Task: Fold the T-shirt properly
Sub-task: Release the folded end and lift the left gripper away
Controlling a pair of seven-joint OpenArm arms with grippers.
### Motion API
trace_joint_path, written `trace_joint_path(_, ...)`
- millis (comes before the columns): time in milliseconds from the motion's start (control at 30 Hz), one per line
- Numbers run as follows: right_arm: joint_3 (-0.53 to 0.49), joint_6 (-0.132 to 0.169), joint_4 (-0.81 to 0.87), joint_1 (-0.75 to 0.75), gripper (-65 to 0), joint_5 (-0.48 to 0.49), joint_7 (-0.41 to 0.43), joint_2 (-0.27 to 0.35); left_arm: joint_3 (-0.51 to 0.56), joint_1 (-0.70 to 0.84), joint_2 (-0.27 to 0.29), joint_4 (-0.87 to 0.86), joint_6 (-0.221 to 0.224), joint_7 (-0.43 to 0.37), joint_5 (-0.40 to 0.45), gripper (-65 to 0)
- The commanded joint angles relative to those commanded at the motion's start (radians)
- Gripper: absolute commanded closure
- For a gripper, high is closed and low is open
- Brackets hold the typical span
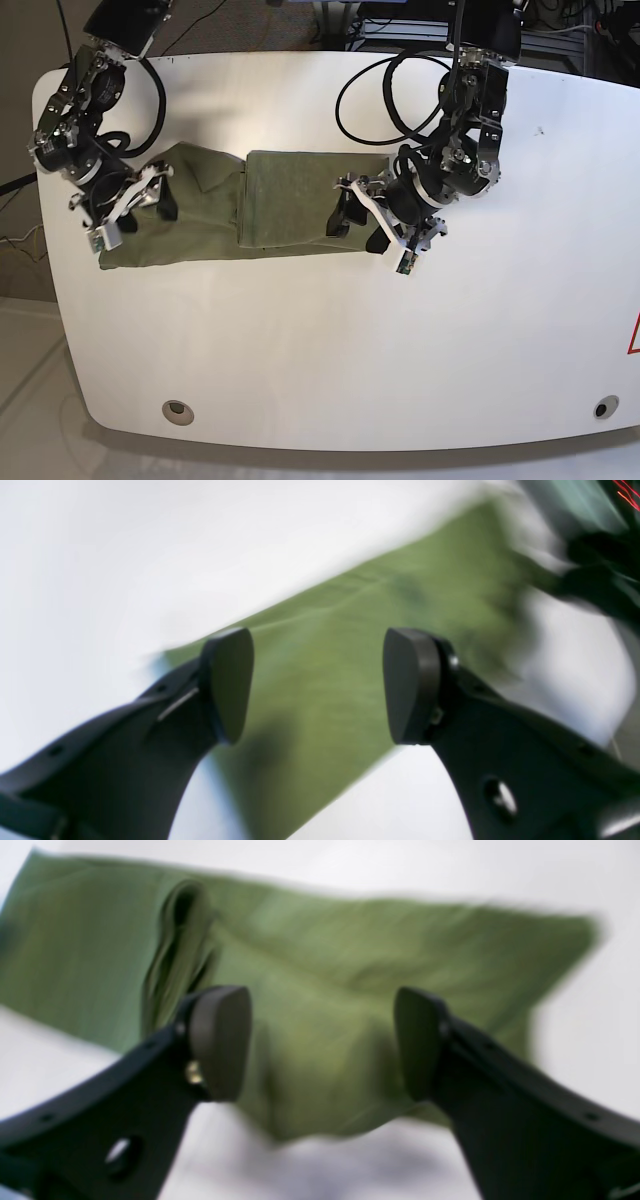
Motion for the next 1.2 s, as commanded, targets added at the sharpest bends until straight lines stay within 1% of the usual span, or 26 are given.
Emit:
trace_joint_path(133,0.019,0.0,-0.067,0.033,-46.9,0.008,0.037,0.049,-0.004,0.001,-0.009,-0.001,-0.008,-0.002,-0.031,-38.1)
trace_joint_path(200,0.033,0.0,-0.129,0.066,-47.2,0.016,0.051,0.075,-0.001,0.001,-0.009,-0.014,-0.009,0.001,-0.044,-38.1)
trace_joint_path(333,0.033,0.0,-0.184,0.081,-46.7,0.014,0.058,0.073,-0.003,0.004,-0.022,-0.015,-0.036,-0.002,-0.058,-38.3)
trace_joint_path(533,0.03,0.0,-0.243,0.088,-45.5,-0.015,0.059,0.056,-0.005,0.008,-0.044,-0.027,-0.108,-0.011,-0.075,-38.4)
trace_joint_path(600,0.03,0.0,-0.289,0.09,-44.3,-0.08,0.082,0.045,0.003,0.002,-0.058,-0.056,-0.174,-0.01,-0.09,-38.5)
trace_joint_path(733,0.033,0.0,-0.336,0.097,-44.9,-0.107,0.106,0.045,0.005,0.007,-0.063,-0.057,-0.208,-0.008,-0.09,-38.6)
trace_joint_path(800,0.035,0.0,-0.361,0.1,-45.0,-0.112,0.118,0.048,0.003,0.01,-0.066,-0.055,-0.212,-0.009,-0.088,-38.4)
trace_joint_path(867,0.035,0.0,-0.388,0.105,-45.0,-0.111,0.127,0.052,0.0,0.014,-0.069,-0.052,-0.2,-0.007,-0.084,-38.4)
trace_joint_path(933,0.033,0.0,-0.457,0.113,-44.7,-0.099,0.131,0.066,-0.02,0.022,-0.09,-0.047,-0.18,-0.008,-0.071,-38.3)
trace_joint_path(1000,0.032,0.0,-0.477,0.115,-44.6,-0.093,0.131,0.066,-0.031,0.022,-0.091,-0.05,-0.167,-0.005,-0.069,-38.4)
trace_joint_path(1067,0.033,0.0,-0.497,0.117,-44.7,-0.09,0.132,0.066,-0.045,0.023,-0.093,-0.054,-0.138,-0.003,-0.067,-38.6)
trace_joint_path(1200,0.036,0.0,-0.54,0.121,-44.7,-0.086,0.137,0.065,-0.073,0.023,-0.093,-0.057,-0.058,0.011,-0.058,-38.9)
